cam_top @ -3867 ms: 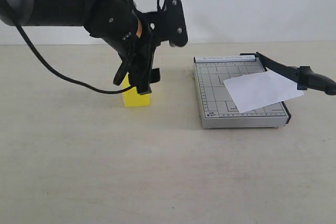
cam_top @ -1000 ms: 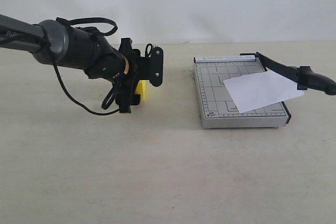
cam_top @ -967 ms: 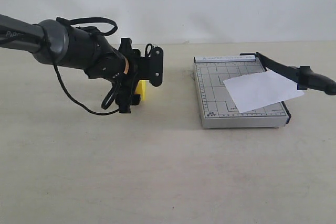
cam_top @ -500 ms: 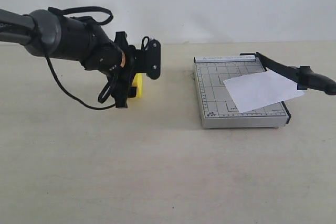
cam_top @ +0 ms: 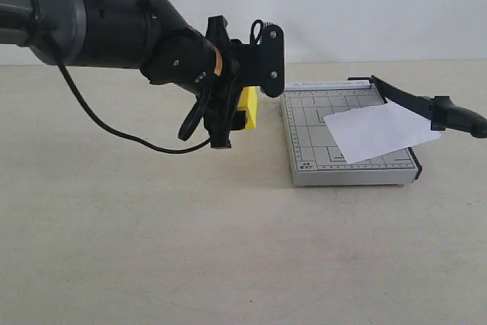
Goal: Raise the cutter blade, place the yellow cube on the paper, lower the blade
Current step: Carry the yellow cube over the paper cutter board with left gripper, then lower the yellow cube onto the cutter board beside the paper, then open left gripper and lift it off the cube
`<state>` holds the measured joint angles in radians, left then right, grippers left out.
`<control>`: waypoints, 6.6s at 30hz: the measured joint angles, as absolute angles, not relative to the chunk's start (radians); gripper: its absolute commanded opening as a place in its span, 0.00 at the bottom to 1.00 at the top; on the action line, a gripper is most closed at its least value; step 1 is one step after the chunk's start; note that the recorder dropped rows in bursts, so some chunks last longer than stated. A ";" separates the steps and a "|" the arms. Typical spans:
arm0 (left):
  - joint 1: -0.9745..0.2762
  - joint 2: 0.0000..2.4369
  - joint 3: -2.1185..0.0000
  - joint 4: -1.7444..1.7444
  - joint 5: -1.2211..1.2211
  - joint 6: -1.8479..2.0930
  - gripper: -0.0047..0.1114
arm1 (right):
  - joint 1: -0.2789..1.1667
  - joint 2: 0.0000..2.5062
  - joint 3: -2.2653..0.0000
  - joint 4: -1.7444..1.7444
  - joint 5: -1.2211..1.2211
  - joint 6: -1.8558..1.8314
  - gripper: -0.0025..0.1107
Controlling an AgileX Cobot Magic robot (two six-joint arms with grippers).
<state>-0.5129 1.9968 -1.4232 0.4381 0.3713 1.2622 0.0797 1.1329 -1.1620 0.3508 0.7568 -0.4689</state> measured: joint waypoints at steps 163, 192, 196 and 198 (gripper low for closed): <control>-0.696 2.302 -1.797 0.463 0.298 1.191 0.58 | 0.080 1.133 -1.162 0.355 0.734 -0.497 0.02; -0.696 2.241 -1.797 0.495 0.351 1.135 0.68 | 0.080 1.133 -1.162 0.355 0.728 -0.497 0.02; -0.696 2.189 -1.797 0.490 0.390 1.128 0.68 | 0.080 1.133 -1.162 0.355 0.724 -0.499 0.02; -0.696 2.168 -1.798 0.478 0.420 1.126 0.68 | 0.080 1.133 -1.162 0.355 0.722 -0.499 0.02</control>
